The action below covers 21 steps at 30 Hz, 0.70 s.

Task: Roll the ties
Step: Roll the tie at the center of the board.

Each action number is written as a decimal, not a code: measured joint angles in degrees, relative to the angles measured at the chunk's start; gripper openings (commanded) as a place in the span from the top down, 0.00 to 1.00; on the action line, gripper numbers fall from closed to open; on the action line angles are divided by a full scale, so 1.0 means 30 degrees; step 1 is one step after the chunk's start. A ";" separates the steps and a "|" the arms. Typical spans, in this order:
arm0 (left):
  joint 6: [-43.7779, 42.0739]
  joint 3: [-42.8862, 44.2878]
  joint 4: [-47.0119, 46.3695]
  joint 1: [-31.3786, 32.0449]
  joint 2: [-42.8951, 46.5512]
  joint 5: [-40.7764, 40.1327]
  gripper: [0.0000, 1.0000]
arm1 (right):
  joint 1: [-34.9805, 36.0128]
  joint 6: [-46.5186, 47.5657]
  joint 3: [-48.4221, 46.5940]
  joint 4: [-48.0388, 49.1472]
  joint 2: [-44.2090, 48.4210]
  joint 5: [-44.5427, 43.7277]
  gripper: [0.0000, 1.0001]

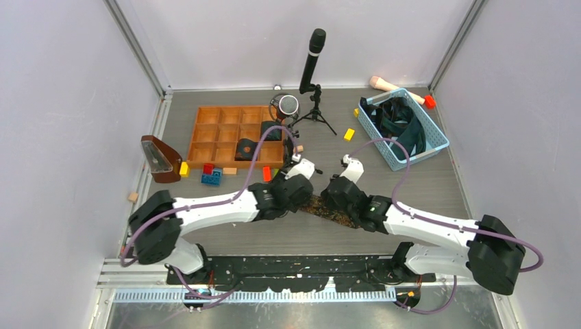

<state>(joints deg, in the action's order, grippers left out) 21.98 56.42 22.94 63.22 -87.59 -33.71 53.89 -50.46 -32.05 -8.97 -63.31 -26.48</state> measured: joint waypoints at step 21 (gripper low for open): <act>0.2936 -0.8794 -0.6011 -1.1147 0.9318 1.1132 0.40 | -0.0240 -0.2922 -0.3519 0.8247 -0.8349 0.8757 1.00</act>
<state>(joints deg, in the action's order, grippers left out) 30.79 30.04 4.91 29.78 -59.64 -0.32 53.17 -59.22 -42.61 15.77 -88.36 -0.21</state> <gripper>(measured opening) 0.598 0.040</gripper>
